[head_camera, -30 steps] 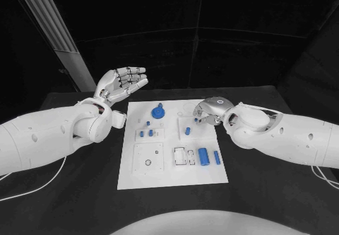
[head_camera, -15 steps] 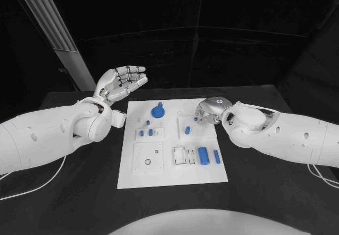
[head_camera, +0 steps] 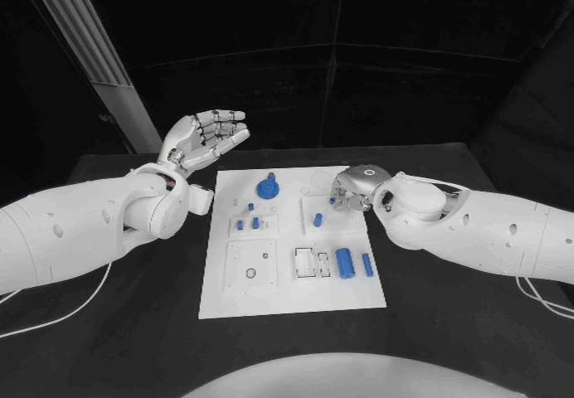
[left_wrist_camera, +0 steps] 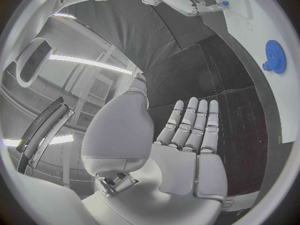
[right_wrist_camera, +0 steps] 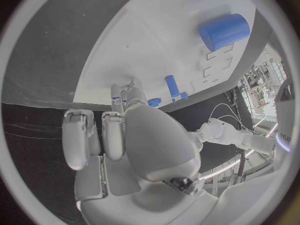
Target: Assemble the parts on the task board
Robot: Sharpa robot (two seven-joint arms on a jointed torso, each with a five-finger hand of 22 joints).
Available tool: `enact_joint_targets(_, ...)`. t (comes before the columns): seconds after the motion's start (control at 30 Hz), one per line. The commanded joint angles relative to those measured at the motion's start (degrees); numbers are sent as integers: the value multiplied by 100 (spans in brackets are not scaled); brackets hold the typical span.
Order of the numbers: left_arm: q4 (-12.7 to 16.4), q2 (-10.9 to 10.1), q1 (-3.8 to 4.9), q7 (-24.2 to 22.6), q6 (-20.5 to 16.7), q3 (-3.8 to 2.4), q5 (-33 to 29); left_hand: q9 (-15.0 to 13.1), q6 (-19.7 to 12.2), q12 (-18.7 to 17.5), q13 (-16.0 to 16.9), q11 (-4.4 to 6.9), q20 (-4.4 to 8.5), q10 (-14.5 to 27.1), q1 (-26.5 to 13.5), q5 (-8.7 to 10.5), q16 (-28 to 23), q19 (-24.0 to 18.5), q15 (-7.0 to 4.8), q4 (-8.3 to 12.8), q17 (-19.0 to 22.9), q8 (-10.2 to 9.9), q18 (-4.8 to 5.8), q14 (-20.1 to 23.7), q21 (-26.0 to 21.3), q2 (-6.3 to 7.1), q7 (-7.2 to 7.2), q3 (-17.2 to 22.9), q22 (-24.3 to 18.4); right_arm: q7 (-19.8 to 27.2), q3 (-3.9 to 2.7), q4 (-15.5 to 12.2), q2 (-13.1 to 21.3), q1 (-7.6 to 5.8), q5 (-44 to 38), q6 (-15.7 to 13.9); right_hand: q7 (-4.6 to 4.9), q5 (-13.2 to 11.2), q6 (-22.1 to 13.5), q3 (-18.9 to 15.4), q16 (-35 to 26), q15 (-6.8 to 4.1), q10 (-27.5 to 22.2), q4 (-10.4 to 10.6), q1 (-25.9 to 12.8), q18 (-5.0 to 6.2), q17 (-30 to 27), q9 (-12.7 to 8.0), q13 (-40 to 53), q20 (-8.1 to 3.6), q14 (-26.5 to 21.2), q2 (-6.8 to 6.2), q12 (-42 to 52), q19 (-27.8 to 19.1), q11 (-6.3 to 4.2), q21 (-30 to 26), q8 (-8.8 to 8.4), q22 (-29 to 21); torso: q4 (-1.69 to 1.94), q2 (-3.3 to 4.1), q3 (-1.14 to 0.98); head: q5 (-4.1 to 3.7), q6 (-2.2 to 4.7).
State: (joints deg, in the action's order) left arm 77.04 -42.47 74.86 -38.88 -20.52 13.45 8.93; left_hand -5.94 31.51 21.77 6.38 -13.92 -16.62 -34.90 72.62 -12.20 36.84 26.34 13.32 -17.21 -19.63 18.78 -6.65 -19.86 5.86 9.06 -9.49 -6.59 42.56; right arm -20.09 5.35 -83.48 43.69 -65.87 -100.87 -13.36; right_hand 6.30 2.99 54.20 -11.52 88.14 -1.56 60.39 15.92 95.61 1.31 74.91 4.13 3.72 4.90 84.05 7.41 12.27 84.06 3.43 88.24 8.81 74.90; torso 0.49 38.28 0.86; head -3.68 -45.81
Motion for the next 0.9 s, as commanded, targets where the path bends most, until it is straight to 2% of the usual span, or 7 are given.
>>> enact_joint_targets(0.03, -4, 7, 8, -1240, 50, -4, -25, -4, -26, 16, 8, -2, 1, 23, 0, -13, 17, 42, 5, 5, 5, 18, 18, 48, -20, -65, -662, 19, -5, 13, 3, 3, -11, 6, -44, 6, -3, -29, 41, -10, -26, -42, 41, 37, -11, -72, 1020, 5, -8, -53, 500, 38, -31, 476, -4, -33, 11, 1429, -1, -1, -1, -6, -2)
enact_joint_targets(0.37, -9, 8, 8, -1222, 57, -3, -25, -10, -88, 129, 6, -5, 1, 83, 20, -7, 91, 58, 6, 6, 75, 126, 21, 72, -43, -85, -665, 35, -37, 37, 3, 18, -41, 11, -44, -59, 28, -29, 34, -21, -31, -33, 92, 43, -19, -71, 1010, -8, -16, -57, 499, 22, -62, 473, 8, -39, -20, 1427, -2, -3, 1, 0, -14)
enact_joint_targets(0.63, -7, 5, 8, -1209, 60, -3, -25, -10, -88, 129, 6, -5, 1, 83, 20, -7, 91, 58, 6, 6, 75, 126, 21, 72, -43, -85, -665, 35, -37, 37, 3, 29, -71, 12, -44, -70, 38, -29, 43, -16, -29, -24, 116, 43, -17, -70, 1014, -10, -17, -54, 500, 31, -75, 472, 14, -42, -27, 1426, 4, -1, -1, 13, -18)
enact_joint_targets(0.9, -4, -1, 9, -1199, 62, -3, -25, -12, -124, 191, 3, -7, 1, 116, 33, -5, 131, 66, 9, 6, 117, 185, 22, 85, -54, -101, -667, 46, -54, 22, 3, 46, -105, 13, -44, -21, 39, -29, 56, -12, -30, -19, 135, 42, -13, -69, 1011, -10, -17, -51, 499, 37, -84, 469, 15, -47, -29, 1424, -6, -3, 3, 69, -17)
